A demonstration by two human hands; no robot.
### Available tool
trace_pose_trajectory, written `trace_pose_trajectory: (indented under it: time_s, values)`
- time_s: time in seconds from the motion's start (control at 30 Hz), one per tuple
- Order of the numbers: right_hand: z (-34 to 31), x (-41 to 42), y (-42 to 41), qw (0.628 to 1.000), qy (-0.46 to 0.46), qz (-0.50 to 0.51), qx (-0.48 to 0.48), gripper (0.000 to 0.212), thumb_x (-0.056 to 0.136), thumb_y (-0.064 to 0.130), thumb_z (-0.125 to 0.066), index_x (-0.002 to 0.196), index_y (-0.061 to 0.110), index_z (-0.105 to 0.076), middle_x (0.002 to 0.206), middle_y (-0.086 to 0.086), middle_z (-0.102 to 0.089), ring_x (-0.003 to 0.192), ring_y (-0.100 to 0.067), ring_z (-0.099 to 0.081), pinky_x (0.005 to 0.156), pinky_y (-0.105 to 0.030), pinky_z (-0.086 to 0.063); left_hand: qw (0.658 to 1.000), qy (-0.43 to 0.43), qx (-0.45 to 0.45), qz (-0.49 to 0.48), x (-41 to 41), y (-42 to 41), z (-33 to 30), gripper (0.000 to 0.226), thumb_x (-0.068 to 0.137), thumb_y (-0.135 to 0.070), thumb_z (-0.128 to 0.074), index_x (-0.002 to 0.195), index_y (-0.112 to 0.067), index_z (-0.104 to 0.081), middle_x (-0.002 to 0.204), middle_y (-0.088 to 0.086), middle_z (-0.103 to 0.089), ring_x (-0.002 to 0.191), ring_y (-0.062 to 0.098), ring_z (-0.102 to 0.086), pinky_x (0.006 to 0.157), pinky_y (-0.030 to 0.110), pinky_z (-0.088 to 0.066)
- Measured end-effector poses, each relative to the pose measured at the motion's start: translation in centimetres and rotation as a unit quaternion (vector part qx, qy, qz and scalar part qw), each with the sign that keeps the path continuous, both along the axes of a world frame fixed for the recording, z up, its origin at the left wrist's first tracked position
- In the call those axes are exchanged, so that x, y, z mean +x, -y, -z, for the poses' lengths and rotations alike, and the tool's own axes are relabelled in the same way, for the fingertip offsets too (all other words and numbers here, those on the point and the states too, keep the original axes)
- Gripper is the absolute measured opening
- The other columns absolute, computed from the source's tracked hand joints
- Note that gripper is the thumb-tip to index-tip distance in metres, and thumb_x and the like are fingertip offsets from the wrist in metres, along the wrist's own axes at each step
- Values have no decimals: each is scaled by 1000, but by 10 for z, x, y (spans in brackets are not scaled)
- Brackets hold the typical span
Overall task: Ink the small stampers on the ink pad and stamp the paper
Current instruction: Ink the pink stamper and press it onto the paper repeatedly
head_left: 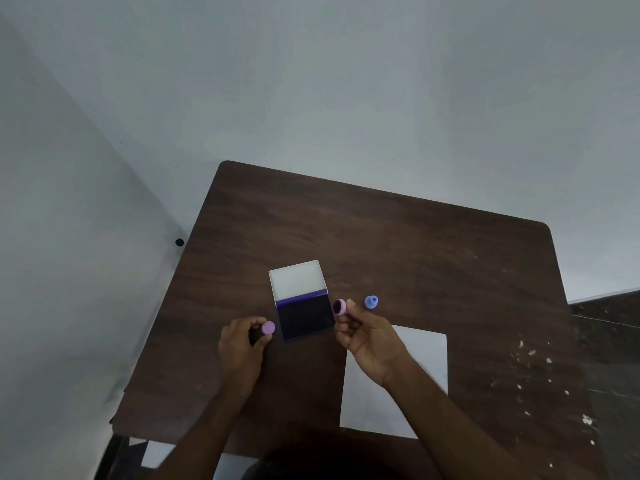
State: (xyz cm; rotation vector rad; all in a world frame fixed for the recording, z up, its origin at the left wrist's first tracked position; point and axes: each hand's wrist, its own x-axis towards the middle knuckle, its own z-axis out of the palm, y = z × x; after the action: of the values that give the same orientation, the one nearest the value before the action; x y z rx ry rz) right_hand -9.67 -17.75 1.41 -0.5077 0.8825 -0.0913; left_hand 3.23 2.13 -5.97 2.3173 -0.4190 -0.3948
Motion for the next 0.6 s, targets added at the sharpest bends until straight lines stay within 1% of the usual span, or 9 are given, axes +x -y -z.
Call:
trace_pose_trajectory:
  time_s: [0.07, 0.13, 0.23, 0.3, 0.4, 0.43, 0.5, 0.57, 0.6]
  values:
    - [4, 1, 2, 997, -48, -18, -59, 28, 81, 18, -72, 103, 1, -72, 83, -12, -65, 72, -19, -59, 72, -32, -55, 1000, -6, 15, 1, 0, 0, 1, 25, 77, -23, -78, 99, -17, -69, 99, -2, -67, 95, 16, -55, 84, 38, -48]
    - [8, 1, 3, 989, -84, -36, -114, 25, 81, 17, -73, 100, 1, -72, 84, -15, -66, 71, -20, -60, 71, -33, -55, 999, -8, 30, 11, 1, 1, 1, 37, 72, -19, -81, 106, -19, -67, 107, -1, -65, 102, 18, -54, 88, 35, -46]
    - [13, 3, 2, 963, -147, -66, -215, 9, 79, 18, -76, 84, 11, -77, 77, -13, -70, 63, -20, -62, 63, -32, -55, 998, 10, 32, 56, 3, 4, 1, 52, 67, -22, -84, 115, -20, -64, 116, 0, -63, 110, 19, -53, 94, 33, -40]
    - [19, 6, 1, 929, -195, -99, -298, 7, 76, 22, -79, 76, 16, -77, 70, -7, -72, 58, -18, -64, 58, -28, -56, 994, 28, 42, 101, 3, 12, -2, 61, 67, -34, -83, 123, -24, -59, 125, -2, -59, 118, 18, -50, 98, 32, -36]
    - [28, 12, -1, 880, -238, -150, -382, 14, 76, 31, -79, 80, 18, -75, 63, 1, -71, 54, -10, -65, 52, -19, -53, 979, 74, 84, 171, 2, 29, -7, 81, 66, -52, -77, 137, -27, -46, 139, -2, -51, 127, 16, -44, 102, 36, -32]
    - [31, 14, -2, 857, -252, -167, -417, 15, 78, 33, -77, 81, 18, -73, 64, 4, -71, 57, -9, -65, 53, -18, -52, 973, 88, 106, 187, 0, 34, -8, 88, 64, -57, -75, 140, -26, -41, 143, -3, -48, 130, 17, -42, 104, 39, -31]
    - [36, 21, -2, 799, -271, -211, -494, 18, 83, 34, -71, 84, 16, -72, 70, 6, -70, 65, -8, -64, 61, -17, -49, 960, 107, 151, 209, 0, 44, -11, 99, 61, -64, -71, 144, -27, -33, 148, -5, -42, 134, 18, -36, 106, 45, -29]
    - [38, 28, -2, 748, -277, -274, -537, 23, 88, 33, -64, 89, 11, -71, 77, 0, -69, 69, -8, -62, 67, -20, -48, 950, 113, 188, 221, 1, 51, -12, 101, 58, -66, -70, 144, -29, -31, 148, -6, -40, 132, 20, -34, 105, 46, -28]
    - [39, 32, -2, 730, -278, -306, -544, 25, 90, 31, -61, 92, 8, -71, 82, -5, -70, 73, -11, -63, 71, -24, -50, 948, 113, 199, 222, 3, 52, -12, 100, 58, -66, -70, 143, -29, -33, 147, -6, -41, 129, 21, -34, 103, 45, -29]
